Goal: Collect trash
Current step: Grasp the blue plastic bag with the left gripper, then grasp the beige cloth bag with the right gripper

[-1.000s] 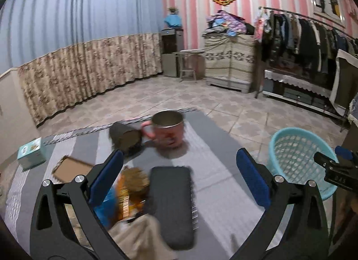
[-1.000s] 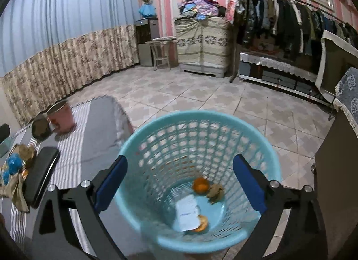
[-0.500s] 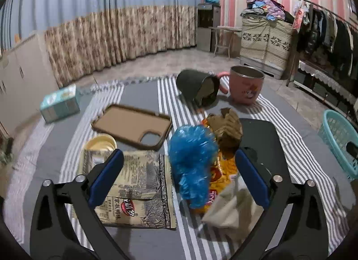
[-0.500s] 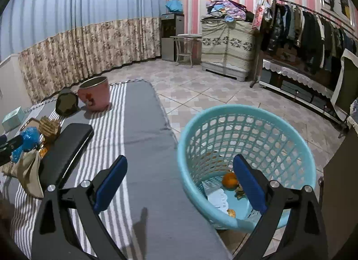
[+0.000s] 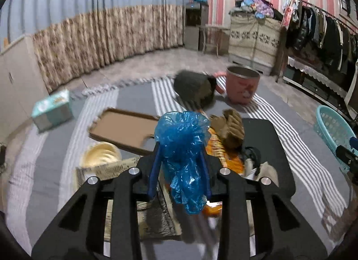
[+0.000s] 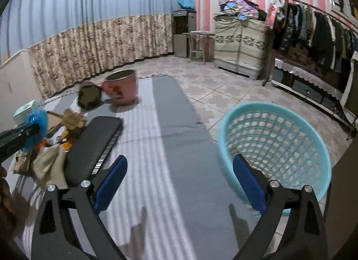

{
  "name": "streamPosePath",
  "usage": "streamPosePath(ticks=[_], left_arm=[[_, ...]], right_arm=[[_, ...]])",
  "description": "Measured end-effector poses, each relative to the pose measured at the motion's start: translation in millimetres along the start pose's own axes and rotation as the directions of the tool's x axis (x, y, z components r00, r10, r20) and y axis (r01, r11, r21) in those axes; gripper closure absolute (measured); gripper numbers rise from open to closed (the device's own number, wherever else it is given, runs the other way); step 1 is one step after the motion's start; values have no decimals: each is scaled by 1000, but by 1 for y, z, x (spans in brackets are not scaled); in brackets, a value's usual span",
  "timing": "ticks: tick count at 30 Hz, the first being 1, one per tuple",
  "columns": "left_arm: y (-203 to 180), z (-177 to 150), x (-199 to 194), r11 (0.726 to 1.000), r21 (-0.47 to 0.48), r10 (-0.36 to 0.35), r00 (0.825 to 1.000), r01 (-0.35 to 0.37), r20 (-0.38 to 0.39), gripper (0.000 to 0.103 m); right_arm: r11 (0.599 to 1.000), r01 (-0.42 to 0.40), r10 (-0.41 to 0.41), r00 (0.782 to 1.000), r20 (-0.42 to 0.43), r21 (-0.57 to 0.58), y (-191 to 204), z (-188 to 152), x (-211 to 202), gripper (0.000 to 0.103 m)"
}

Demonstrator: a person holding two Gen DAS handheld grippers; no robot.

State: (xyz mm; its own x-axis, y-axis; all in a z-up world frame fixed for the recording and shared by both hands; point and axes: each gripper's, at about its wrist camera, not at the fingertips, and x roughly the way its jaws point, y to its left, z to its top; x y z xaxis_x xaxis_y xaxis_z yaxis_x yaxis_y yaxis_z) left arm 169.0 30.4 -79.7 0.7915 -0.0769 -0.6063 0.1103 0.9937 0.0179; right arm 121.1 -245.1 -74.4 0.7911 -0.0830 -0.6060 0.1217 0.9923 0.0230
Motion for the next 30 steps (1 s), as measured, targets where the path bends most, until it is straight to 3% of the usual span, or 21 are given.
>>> streamPosePath(ticks=[4,13,24,30], left_arm=[[28,-6,-13,999,10,42,998,-43,38,73],[72,-4,5,998,-61,6,999,-3,41,73],[77,-9,11,996,-82,-13,999,16,42,73],[77,-10,11,997,-78,-11,999,15,43,73]], right_arm=[[997,-35,35,999,2,-65,40,-4,-3,10],[983,-128,123,991,-46,-130,121,-11,1,10],[981,-128,111,986,-121,-143,159,-25,21,11],[971,-196,176,974,-143,-141,160,-25,24,55]])
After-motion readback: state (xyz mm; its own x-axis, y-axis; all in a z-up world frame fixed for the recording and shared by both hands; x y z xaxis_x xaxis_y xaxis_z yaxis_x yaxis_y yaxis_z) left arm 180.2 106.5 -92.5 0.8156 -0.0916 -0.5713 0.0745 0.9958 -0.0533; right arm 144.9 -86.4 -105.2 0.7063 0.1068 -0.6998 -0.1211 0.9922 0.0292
